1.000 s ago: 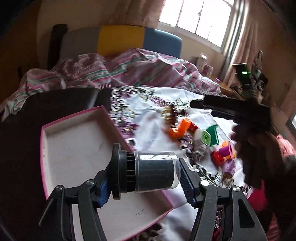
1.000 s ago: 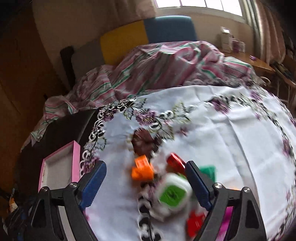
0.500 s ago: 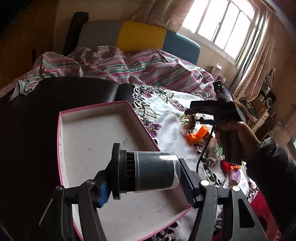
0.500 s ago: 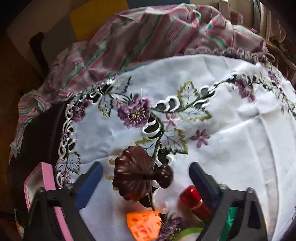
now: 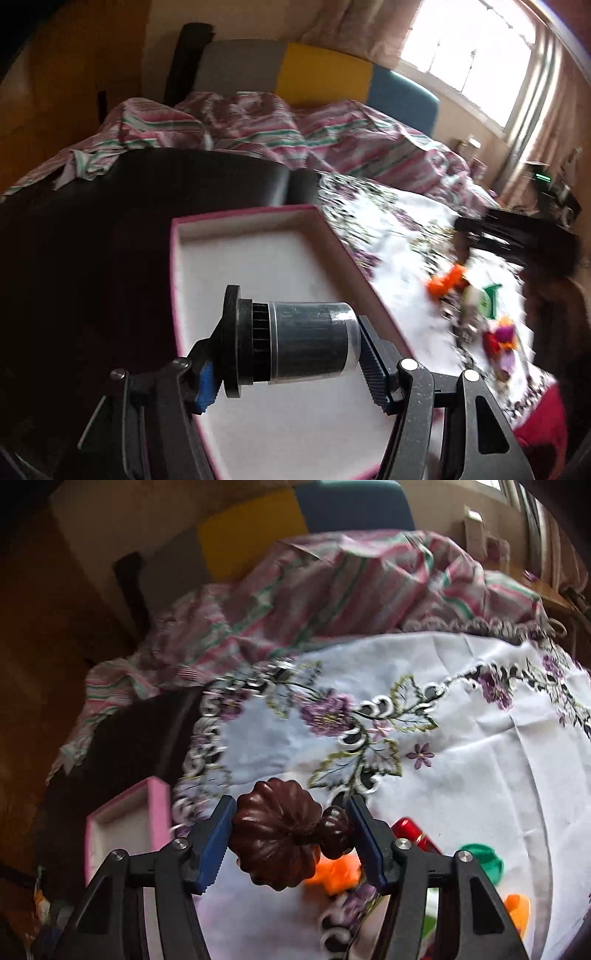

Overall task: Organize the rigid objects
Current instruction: 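Lower the black cylinder into the tray and open the left gripper while the right holds the knob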

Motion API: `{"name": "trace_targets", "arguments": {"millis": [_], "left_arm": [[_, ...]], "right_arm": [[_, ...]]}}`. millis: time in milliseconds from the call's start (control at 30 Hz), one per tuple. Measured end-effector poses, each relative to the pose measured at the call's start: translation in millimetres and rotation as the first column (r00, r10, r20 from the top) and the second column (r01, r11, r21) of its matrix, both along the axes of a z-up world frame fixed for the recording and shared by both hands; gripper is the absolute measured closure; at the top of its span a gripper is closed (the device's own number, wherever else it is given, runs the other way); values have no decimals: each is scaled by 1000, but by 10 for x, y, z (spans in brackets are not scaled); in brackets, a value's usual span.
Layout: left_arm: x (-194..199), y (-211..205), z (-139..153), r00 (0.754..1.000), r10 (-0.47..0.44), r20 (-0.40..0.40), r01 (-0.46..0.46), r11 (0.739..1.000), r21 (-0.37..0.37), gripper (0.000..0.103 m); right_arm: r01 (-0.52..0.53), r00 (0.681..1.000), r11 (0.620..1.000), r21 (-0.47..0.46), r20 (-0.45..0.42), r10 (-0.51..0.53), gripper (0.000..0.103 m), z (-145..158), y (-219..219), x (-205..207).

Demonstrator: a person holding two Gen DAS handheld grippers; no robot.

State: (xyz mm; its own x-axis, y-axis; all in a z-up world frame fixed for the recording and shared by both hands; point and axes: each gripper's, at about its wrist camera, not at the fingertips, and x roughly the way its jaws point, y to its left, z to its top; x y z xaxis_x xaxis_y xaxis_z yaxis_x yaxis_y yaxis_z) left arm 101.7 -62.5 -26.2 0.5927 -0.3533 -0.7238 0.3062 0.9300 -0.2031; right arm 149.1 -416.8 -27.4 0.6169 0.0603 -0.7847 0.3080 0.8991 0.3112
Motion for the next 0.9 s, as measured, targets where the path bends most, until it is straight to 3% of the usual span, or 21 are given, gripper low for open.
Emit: {"name": "trace_targets", "arguments": {"millis": [233, 367, 633, 733, 833, 900], "left_arm": [[443, 141, -114, 998, 61, -11, -61, 998, 29, 38], [661, 148, -180, 997, 78, -19, -77, 996, 47, 38], [1009, 73, -372, 992, 126, -4, -124, 981, 150, 37], [1008, 64, -401, 991, 134, 7, -133, 977, 168, 32], [907, 104, -355, 988, 151, 31, -154, 976, 154, 20], [809, 157, -302, 987, 158, 35, -162, 978, 134, 20]], "right_arm": [[-95, 991, 995, -26, 97, 97, 43, 277, 404, -459], [-125, 987, 992, -14, 98, 126, 43, 250, 527, -628], [-158, 985, 987, -33, 67, 160, 43, 111, 697, -854], [-167, 984, 986, -28, 60, 168, 43, 56, 745, -889], [-172, 984, 985, -27, 51, 173, 43, 16, 788, -904], [-174, 983, 985, -23, 49, 174, 43, -1, 804, -909]]}}
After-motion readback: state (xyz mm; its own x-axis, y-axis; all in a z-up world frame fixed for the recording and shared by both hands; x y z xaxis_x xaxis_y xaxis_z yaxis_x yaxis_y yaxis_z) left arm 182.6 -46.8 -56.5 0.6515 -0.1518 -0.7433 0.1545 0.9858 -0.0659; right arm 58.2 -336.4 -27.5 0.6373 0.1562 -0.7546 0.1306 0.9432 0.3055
